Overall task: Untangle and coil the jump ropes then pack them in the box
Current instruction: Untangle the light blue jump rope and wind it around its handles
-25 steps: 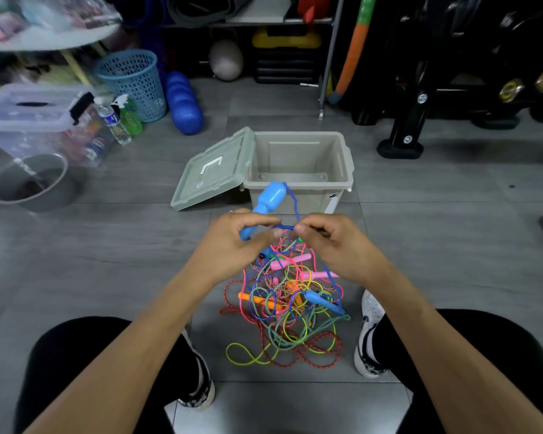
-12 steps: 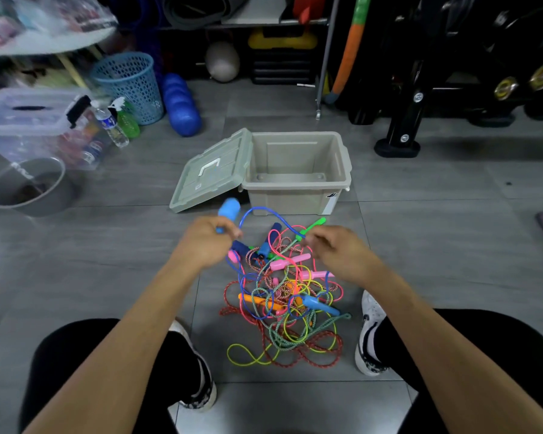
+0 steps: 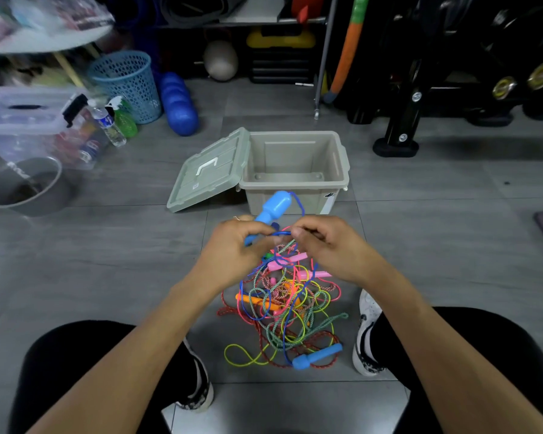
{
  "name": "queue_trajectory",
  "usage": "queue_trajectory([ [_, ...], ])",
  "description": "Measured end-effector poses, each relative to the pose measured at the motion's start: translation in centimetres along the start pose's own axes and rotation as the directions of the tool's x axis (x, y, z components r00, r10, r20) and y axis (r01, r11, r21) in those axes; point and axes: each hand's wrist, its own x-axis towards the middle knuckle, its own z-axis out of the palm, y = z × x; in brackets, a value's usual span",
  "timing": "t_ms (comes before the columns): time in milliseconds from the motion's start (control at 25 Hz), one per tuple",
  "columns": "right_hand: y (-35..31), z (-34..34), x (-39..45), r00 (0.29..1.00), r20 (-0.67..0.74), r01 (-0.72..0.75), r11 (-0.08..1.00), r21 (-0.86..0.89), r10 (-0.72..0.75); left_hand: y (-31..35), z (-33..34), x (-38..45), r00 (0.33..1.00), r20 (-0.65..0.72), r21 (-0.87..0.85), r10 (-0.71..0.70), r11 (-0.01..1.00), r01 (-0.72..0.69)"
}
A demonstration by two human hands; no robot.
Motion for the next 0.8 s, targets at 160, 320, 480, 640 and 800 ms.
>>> queue_trajectory([
  [160,1.3,0.1,-0.2,0.977,0.087,-0.194,0.981,0.01,0.192,0.5,-1.5,0.7,0.956,-0.212,-0.408,-0.203,0.907,0.102],
  [320,4.2,0.2,-0.6,0.927,0.156,-0.194,0.792,-0.579,0.341,-1.2,-3.0,1.2,0.914,-0.145,-0.181,-0.378,0.919,0.351],
  [480,2.6,-0.3,-0.4,0.994,0.018,-0.099,0.943,-0.319,0.11,-3.2,-1.8,0.5,0.852,0.142,0.46,-0.503,0.796,0.393],
  [640,0.5,-0.2,-0.4,0.998,0.057,0.041,0.971,-0.235,-0.028,-1.0,-0.9,-0.1,0.953,0.078,0.187,-0.292,0.944,0.274],
  [800,-0.2,0.0,-0.5,1.0,0.018,0.006,0.998,-0.068,-0.005,0.4,-0.7,-0.2,0.974,0.183,-0.146,-0.136,0.976,0.164],
])
